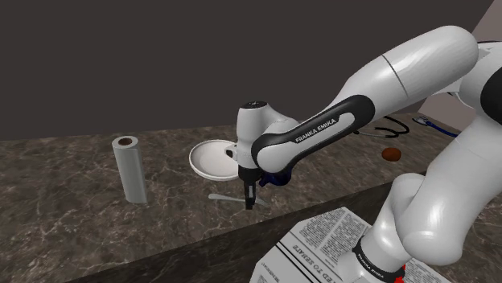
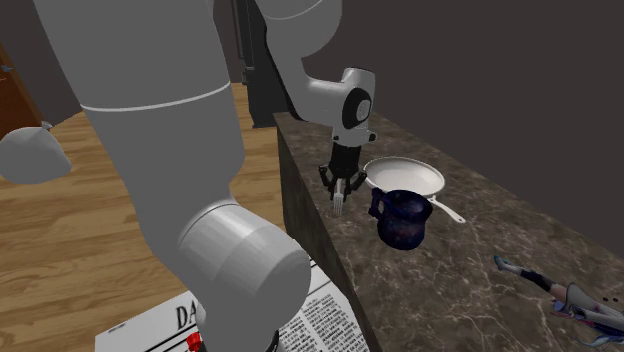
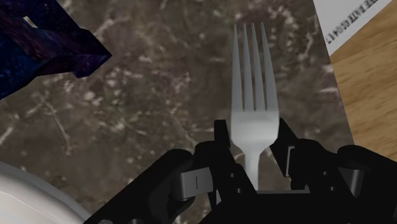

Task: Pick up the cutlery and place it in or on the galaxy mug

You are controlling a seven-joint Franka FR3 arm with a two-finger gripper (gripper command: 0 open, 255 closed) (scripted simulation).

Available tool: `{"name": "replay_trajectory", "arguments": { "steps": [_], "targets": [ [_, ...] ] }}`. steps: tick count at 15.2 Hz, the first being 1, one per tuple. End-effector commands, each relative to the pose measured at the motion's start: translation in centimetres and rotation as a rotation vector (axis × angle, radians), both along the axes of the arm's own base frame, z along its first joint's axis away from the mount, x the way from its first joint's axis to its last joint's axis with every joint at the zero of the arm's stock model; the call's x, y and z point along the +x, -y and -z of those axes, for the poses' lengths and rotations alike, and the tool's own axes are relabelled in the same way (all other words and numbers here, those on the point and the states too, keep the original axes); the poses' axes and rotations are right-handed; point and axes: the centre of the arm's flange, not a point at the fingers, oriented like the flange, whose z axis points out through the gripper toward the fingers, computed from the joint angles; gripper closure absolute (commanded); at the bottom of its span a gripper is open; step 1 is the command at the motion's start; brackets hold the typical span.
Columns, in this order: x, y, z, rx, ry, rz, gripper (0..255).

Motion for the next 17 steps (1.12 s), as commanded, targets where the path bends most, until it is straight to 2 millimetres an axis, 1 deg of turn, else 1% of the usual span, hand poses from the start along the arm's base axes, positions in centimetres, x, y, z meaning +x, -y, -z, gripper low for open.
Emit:
{"name": "replay_trajectory", "arguments": {
  "steps": [1,17],
  "targets": [
    [0.0,0.0,0.1,0.0,0.0,0.0,255],
    [0.0,0.0,-8.4,0.0,0.0,0.0,255]
  ]
}}
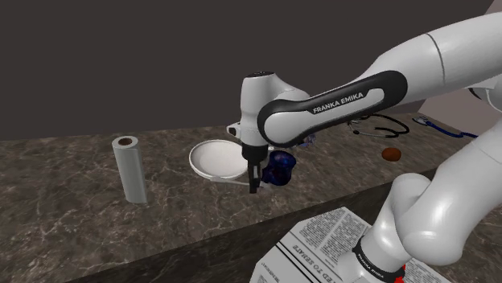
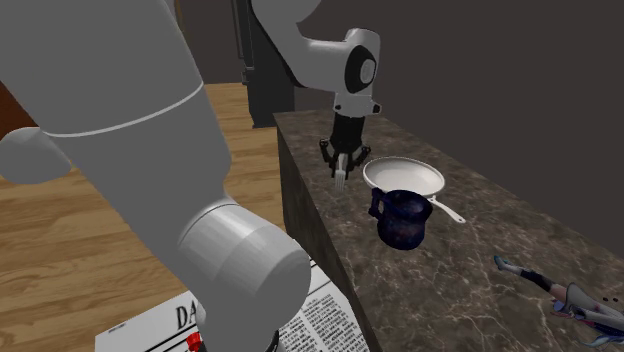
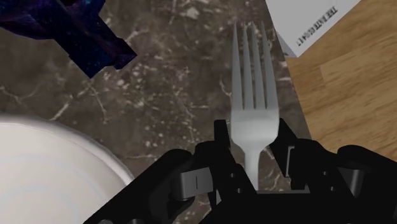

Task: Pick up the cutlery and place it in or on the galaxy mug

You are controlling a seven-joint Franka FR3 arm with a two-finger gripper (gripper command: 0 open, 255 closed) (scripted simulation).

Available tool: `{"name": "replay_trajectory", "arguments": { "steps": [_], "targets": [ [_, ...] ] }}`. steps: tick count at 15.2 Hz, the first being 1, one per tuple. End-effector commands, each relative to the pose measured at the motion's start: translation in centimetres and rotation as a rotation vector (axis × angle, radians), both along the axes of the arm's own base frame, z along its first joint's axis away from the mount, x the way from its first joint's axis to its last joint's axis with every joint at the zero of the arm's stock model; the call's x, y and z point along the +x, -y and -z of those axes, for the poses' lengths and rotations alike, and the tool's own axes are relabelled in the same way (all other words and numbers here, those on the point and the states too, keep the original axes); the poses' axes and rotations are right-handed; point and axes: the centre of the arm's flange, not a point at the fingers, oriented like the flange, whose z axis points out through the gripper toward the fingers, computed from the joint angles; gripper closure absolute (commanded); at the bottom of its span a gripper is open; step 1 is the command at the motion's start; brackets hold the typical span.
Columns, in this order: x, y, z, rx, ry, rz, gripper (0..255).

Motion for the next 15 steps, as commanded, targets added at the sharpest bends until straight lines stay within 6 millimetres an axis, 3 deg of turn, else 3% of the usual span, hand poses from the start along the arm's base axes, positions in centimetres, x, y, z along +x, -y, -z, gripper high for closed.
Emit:
{"name": "replay_trajectory", "arguments": {
  "steps": [1,15],
  "targets": [
    [0.0,0.0,-1.1,0.0,0.0,0.0,255],
    [0.0,0.0,-8.5,0.0,0.0,0.0,255]
  ]
}}
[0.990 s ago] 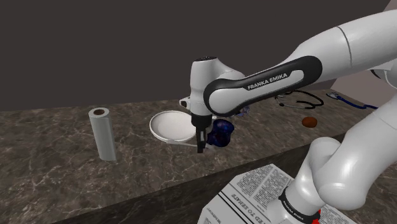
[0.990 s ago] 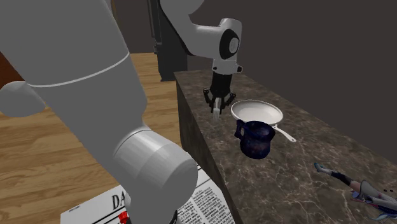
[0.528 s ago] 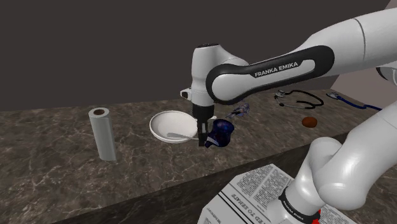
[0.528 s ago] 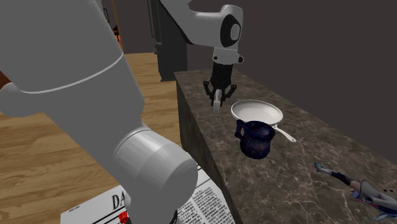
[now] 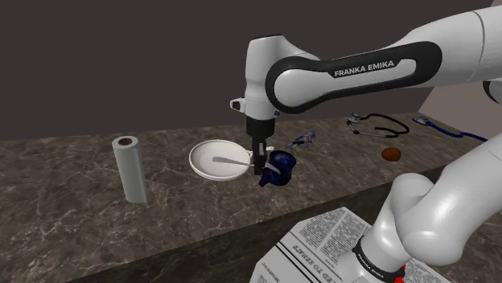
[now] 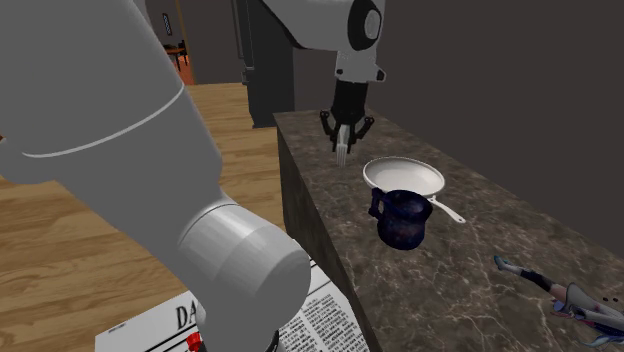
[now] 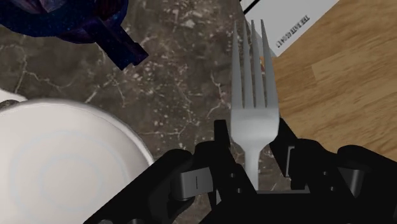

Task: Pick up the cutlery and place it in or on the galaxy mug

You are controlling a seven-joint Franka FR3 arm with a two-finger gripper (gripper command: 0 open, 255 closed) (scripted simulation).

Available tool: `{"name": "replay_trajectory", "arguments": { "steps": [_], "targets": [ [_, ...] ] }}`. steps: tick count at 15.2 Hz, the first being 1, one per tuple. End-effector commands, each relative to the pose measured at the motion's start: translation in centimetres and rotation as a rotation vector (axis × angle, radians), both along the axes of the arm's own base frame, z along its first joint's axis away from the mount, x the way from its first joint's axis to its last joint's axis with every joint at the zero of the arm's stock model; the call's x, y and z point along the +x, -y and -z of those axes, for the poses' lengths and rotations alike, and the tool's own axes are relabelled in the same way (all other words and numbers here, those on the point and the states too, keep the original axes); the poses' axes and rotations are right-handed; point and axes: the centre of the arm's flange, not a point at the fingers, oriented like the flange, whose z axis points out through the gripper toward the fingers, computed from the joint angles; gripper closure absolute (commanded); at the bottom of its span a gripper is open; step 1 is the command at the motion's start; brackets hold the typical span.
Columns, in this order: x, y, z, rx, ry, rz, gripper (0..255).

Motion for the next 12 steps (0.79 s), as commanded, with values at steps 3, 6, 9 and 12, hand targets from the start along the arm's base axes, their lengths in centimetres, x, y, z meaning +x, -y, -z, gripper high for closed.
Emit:
{"name": "replay_trajectory", "arguments": {
  "steps": [3,6,9,12],
  "targets": [
    [0.1,1.3,-1.2,0.0,0.0,0.0,255],
    [0.4,5.2,-0.8,0.0,0.0,0.0,255],
    [0.8,9.1,-0.4,0.0,0.0,0.0,255],
    [1.1,13.0,0.1,0.0,0.0,0.0,255]
  ]
}}
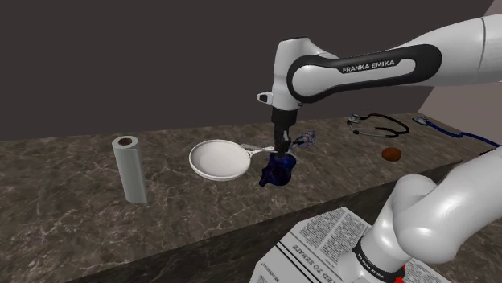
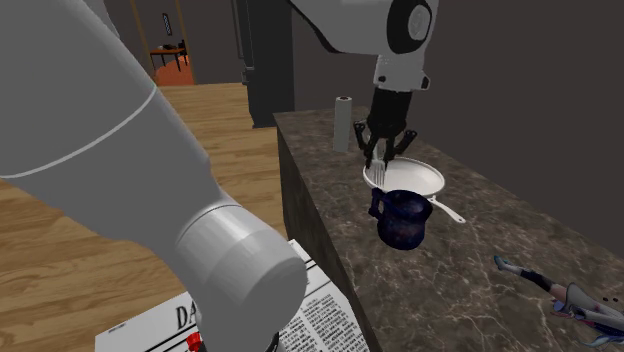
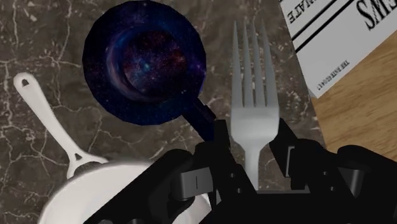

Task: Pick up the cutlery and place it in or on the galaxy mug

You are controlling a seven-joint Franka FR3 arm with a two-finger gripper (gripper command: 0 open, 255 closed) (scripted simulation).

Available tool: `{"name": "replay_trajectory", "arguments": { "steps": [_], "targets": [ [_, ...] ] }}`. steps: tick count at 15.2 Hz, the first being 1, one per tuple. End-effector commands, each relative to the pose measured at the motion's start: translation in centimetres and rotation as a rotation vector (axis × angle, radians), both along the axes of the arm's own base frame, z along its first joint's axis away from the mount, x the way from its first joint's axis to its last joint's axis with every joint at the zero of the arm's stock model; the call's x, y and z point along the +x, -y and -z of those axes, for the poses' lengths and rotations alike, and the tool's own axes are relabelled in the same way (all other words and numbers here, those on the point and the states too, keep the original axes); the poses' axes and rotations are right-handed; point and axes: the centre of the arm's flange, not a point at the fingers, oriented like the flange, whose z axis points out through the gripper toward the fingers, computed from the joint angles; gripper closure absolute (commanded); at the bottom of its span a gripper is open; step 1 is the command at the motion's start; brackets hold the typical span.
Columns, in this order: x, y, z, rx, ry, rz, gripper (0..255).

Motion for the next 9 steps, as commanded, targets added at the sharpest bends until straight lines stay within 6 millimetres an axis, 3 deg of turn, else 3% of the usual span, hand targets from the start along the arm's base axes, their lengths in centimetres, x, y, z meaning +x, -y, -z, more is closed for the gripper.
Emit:
{"name": "replay_trajectory", "arguments": {
  "steps": [1,6,9],
  "targets": [
    [0.4,2.9,0.2,0.0,0.0,-0.001,255],
    [0.9,9.2,0.9,0.0,0.0,-0.001,255],
    [0.9,9.2,2.4,0.0,0.0,-0.001,255]
  ]
}}
